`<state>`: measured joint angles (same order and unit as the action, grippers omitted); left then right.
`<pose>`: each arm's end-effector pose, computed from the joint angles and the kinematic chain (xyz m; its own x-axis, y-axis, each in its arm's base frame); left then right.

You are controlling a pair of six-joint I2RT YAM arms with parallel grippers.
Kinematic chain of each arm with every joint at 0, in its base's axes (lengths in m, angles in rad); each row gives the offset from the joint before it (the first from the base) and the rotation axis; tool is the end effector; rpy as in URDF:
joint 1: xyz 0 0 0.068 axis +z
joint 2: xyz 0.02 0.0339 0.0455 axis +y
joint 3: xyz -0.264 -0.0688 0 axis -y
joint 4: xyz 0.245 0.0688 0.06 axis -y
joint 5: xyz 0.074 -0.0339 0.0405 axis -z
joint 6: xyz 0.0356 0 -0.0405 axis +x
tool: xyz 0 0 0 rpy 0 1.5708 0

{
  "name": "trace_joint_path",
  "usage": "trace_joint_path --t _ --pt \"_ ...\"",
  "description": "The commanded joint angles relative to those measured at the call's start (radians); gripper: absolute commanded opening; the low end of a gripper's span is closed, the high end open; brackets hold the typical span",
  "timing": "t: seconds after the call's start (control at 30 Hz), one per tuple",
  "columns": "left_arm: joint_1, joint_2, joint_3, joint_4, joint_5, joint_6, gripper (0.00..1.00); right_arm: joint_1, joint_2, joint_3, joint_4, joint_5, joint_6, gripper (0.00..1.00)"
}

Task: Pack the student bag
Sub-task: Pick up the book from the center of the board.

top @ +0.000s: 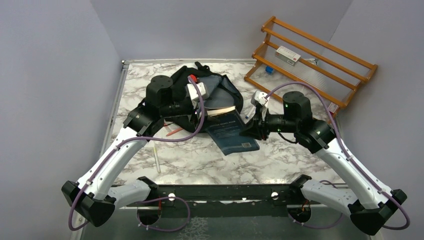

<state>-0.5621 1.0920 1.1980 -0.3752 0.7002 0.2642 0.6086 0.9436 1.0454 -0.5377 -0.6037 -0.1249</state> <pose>0.1851 -0.1437 0.4065 0.0264 0.2194 -0.9753 0.9595 0.2680 0.0863 0.1495 0.1288 0.3682 -0.2325 -0.2870 -0.9293 -0.9291 0.3482 0.1249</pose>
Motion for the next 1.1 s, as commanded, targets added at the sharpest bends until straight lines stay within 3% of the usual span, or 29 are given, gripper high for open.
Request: trace_joint_path --t 0.0,0.13,0.4,0.57,0.93,1.0,1.07 --pt "0.002 0.016 0.05 -0.045 0.153 0.035 0.96 0.0 0.025 0.088 -0.028 -0.207 -0.103 0.01" --pt "0.002 0.058 0.065 -0.076 0.218 0.037 0.98 0.0 0.044 0.107 -0.047 -0.249 -0.151 0.01" --pt "-0.001 0.127 0.077 -0.118 0.308 0.016 0.89 0.0 0.063 0.156 -0.09 -0.279 -0.22 0.01" --pt "-0.009 0.164 0.091 -0.125 0.321 -0.004 0.69 0.0 0.114 0.194 -0.155 -0.294 -0.265 0.01" --pt "-0.012 0.162 0.078 -0.145 0.35 0.019 0.12 0.0 0.142 0.191 -0.135 -0.261 -0.25 0.01" --pt "-0.013 0.164 0.081 -0.145 0.351 0.023 0.0 0.0 0.136 0.181 -0.122 -0.247 -0.237 0.05" --pt "-0.013 0.161 0.081 -0.145 0.336 0.025 0.0 0.0 0.121 0.161 -0.099 -0.226 -0.22 0.14"
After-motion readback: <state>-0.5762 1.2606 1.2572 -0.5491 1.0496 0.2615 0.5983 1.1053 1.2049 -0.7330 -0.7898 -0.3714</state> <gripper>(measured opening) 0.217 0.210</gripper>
